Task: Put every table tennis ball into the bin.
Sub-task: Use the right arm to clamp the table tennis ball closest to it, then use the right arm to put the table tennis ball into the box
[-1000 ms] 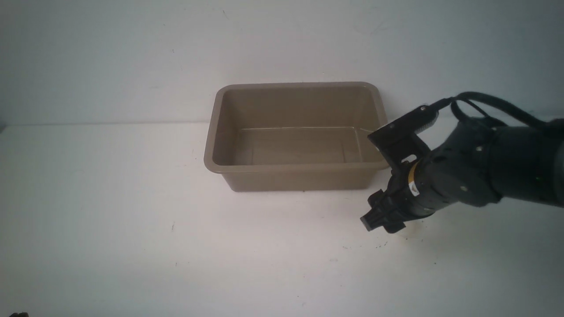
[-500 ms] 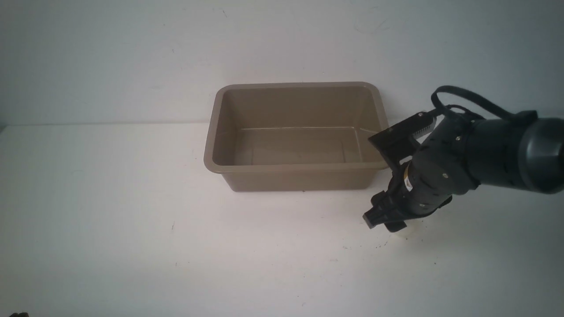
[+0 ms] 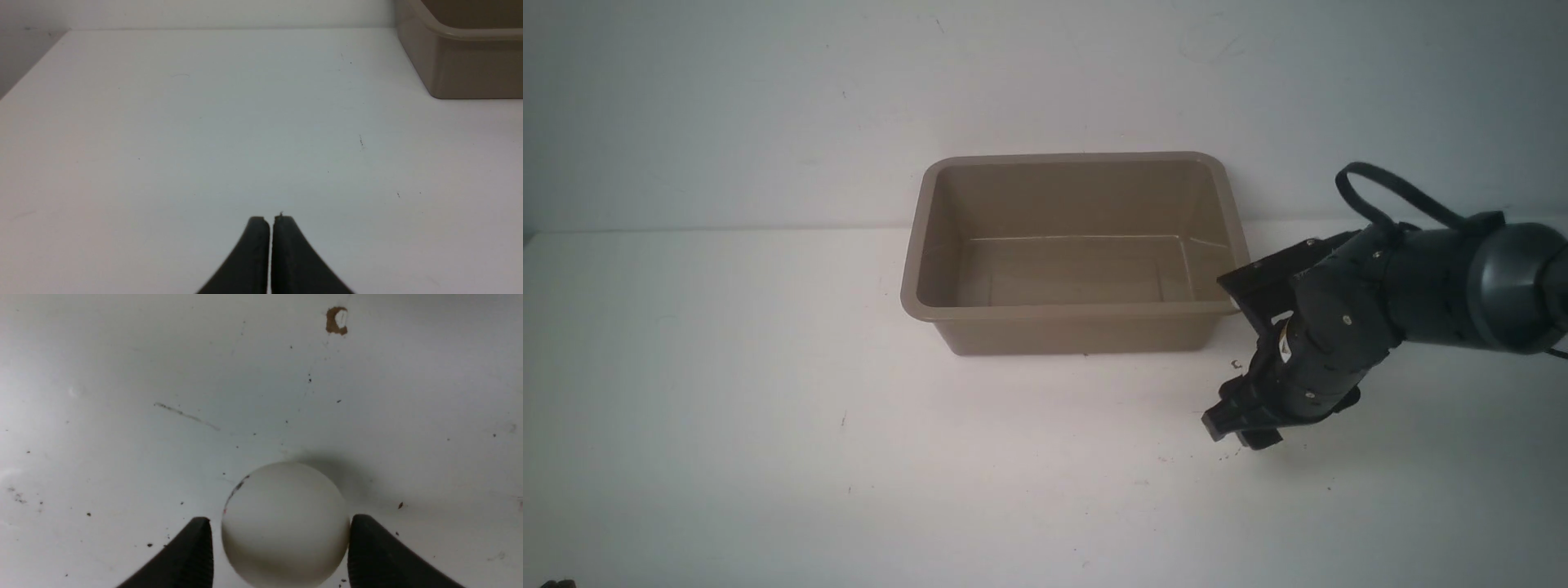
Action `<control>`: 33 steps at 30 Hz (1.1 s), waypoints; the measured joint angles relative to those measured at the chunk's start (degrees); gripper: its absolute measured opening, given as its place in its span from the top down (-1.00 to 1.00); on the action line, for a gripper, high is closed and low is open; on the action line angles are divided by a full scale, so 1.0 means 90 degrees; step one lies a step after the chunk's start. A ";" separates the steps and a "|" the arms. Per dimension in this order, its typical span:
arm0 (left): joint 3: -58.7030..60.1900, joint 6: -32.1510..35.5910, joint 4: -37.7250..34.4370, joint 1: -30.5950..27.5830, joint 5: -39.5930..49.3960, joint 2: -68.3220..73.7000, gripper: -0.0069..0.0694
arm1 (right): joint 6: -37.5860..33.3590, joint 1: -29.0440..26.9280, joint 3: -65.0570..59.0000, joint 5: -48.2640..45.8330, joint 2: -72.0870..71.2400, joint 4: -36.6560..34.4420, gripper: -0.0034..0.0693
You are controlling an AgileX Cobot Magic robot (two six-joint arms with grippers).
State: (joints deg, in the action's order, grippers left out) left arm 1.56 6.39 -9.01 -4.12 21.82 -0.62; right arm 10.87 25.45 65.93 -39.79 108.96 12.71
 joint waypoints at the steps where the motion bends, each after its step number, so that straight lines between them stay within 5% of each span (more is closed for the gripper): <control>1: 0.0000 0.0000 0.0000 0.0000 0.0000 0.0000 0.83 | 0.0000 0.0000 0.0000 0.0000 -0.0001 0.0021 -0.10; 18: 0.0000 0.0000 0.0000 0.0000 0.0000 0.0000 0.83 | -0.0005 0.0000 0.0014 -0.0588 -0.0176 0.0178 -0.07; 24: 0.0000 0.0000 0.0000 0.0000 0.0000 0.0000 0.83 | -0.0024 0.0000 0.0070 -0.0567 -0.1329 0.0172 -0.07; 33: 0.0000 0.0000 0.0000 0.0000 0.0000 0.0000 0.83 | -0.0453 0.0000 0.1753 -0.0126 -0.1087 0.0042 -0.07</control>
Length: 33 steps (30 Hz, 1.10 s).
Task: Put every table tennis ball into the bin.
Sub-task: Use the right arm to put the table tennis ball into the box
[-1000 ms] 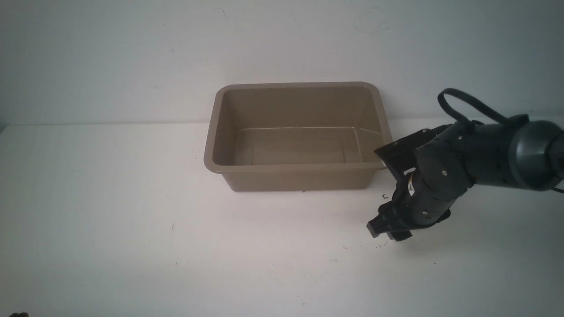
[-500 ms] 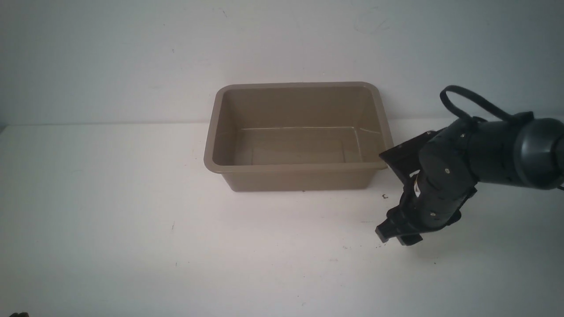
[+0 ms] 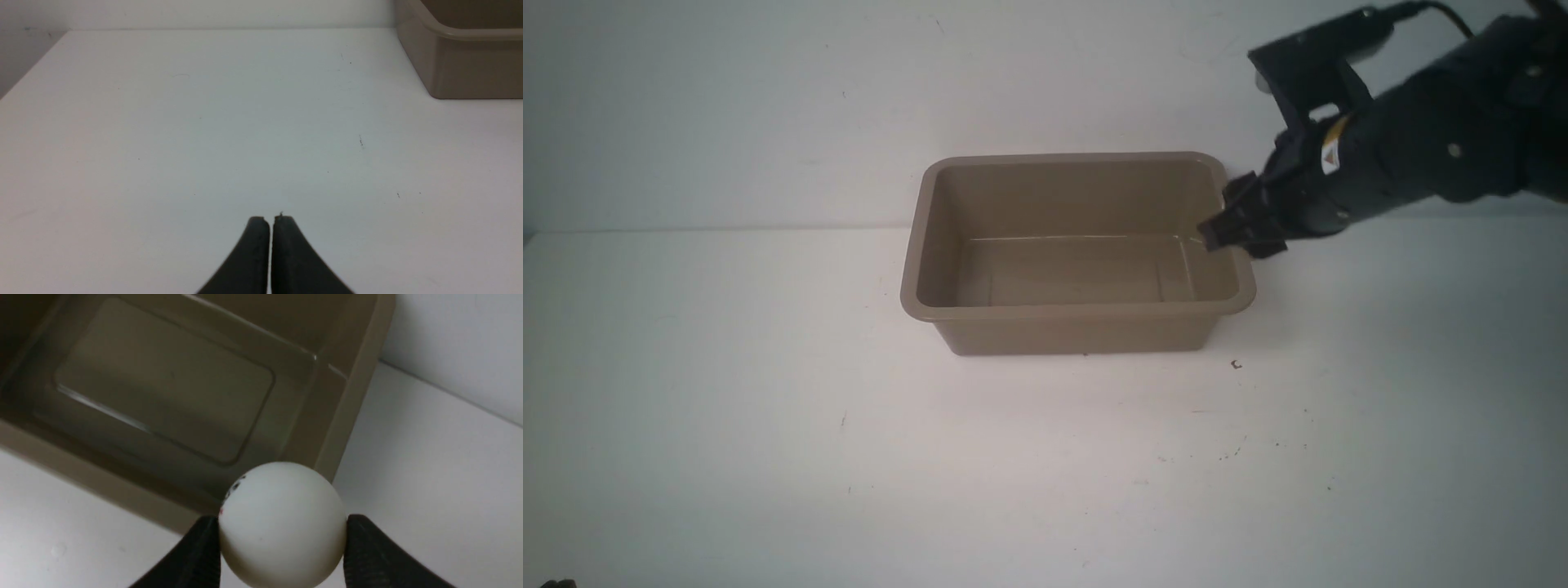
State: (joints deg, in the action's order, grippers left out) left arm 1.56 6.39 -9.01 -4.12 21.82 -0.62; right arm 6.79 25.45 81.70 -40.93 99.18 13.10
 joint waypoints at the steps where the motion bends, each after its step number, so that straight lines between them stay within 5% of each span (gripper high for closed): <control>1: 0.0000 0.0000 0.0000 0.0000 0.0000 0.0000 0.83 | -0.0025 0.0000 0.0235 -0.0017 0.0218 -0.0009 -0.07; 22: 0.0000 0.0000 0.0000 0.0000 0.0000 0.0000 0.83 | -0.0755 0.0000 0.1475 0.0103 0.2249 -0.1232 -0.07; 33: 0.0000 0.0000 0.0000 0.0000 0.0000 0.0000 0.83 | -0.0836 0.0000 0.1520 0.0097 0.2180 -0.1495 -0.33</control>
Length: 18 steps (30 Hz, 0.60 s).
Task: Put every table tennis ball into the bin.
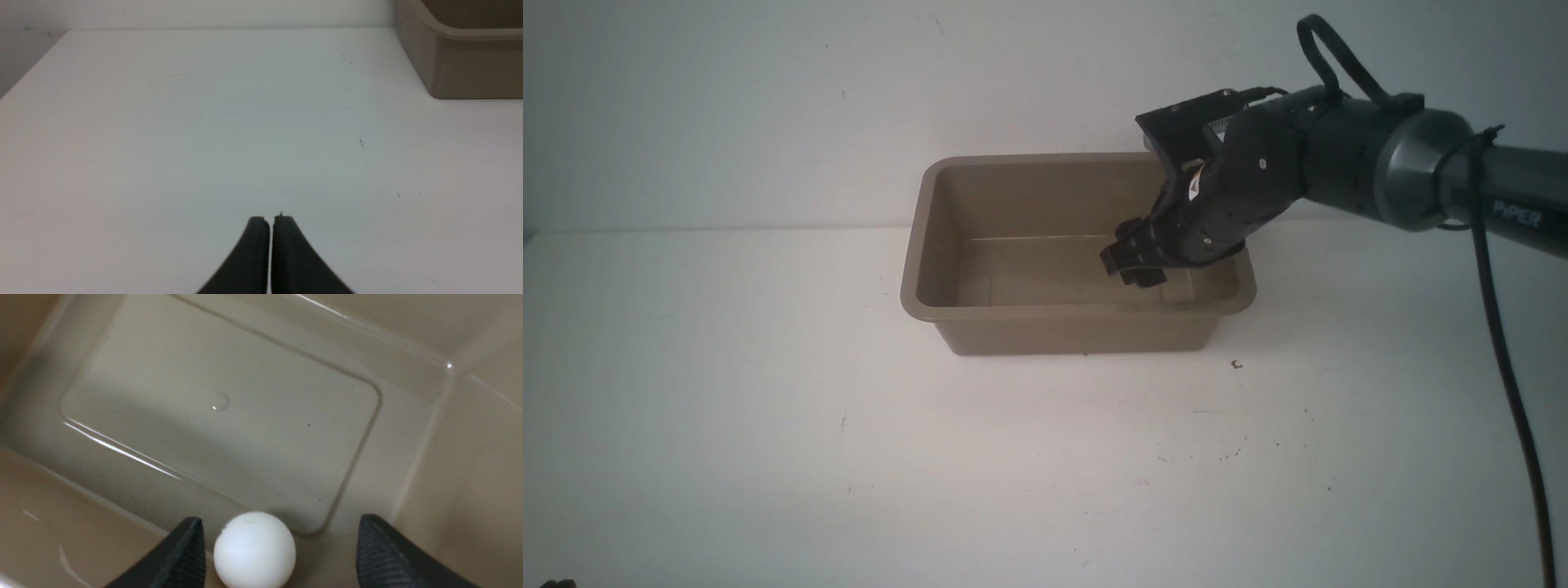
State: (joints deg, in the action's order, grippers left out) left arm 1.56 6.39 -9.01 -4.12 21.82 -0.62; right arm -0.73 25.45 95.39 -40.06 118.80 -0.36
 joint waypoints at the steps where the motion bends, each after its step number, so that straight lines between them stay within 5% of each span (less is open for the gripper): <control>1: 0.0000 0.0000 0.0000 0.0000 0.0000 0.0000 0.83 | 0.0000 0.0000 0.0000 0.0000 -0.0039 0.0040 -0.32; 3: 0.0000 0.0000 0.0000 0.0000 0.0000 0.0000 0.83 | 0.0000 0.0000 0.0000 0.0000 -0.0242 0.0147 -0.18; 5: 0.0000 0.0000 0.0000 0.0000 0.0000 0.0000 0.83 | 0.0082 0.0000 0.0000 0.0034 -0.0686 0.0511 0.20; 6: 0.0000 0.0000 0.0000 0.0000 0.0000 0.0000 0.83 | 0.0082 0.0000 0.0000 0.0034 -0.0731 0.0511 0.24; 8: 0.0000 0.0000 0.0000 0.0000 0.0000 0.0000 0.83 | 0.0206 0.0000 0.0000 0.0118 -0.1397 0.0953 0.72; 10: 0.0000 0.0000 0.0000 0.0000 0.0000 0.0000 0.83 | 0.0326 0.0000 0.0006 0.0126 -0.1952 0.1230 0.87; 18: 0.0000 0.0000 0.0000 0.0000 0.0000 0.0000 0.83 | 0.0470 0.0000 -0.1172 0.0527 -0.4196 0.1677 0.95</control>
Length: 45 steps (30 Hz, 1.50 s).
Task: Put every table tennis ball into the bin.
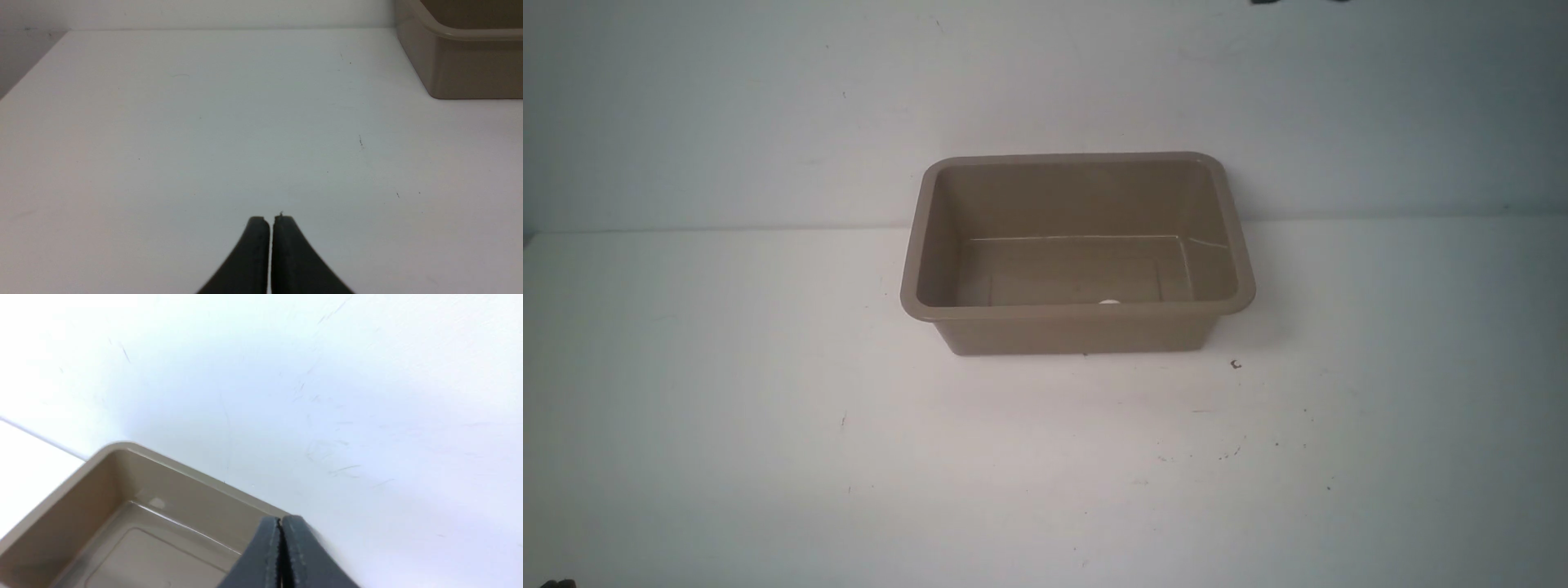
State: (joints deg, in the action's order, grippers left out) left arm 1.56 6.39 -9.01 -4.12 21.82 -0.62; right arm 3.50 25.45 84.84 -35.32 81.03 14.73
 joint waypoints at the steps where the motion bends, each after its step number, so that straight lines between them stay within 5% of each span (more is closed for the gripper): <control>1: 0.0000 0.0000 0.0000 0.0000 0.0000 0.0000 0.83 | 0.0020 0.0000 -0.0304 0.0116 -0.0322 0.0032 0.95; 12: 0.0000 0.0000 0.0000 0.0000 0.0000 0.0000 0.83 | 0.1475 0.0000 -0.4968 0.2400 -0.3636 0.0944 0.95; 20: 0.0000 0.0000 0.0000 0.0000 0.0000 0.0000 0.83 | 0.2243 0.0000 -0.6912 0.2971 -0.4198 0.1086 0.95; 27: 0.0000 0.0000 0.0000 0.0000 0.0000 0.0000 0.83 | 0.2309 0.0000 -0.7359 0.3924 -0.4198 0.1230 0.95; 45: 0.0000 0.0000 0.0000 0.0000 0.0000 0.0000 0.83 | 0.2328 0.0000 -0.7380 0.4000 -0.4213 0.1367 0.95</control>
State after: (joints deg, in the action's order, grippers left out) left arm 1.56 6.39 -9.01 -4.12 21.82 -0.62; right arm 24.45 25.45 18.42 0.68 43.12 27.04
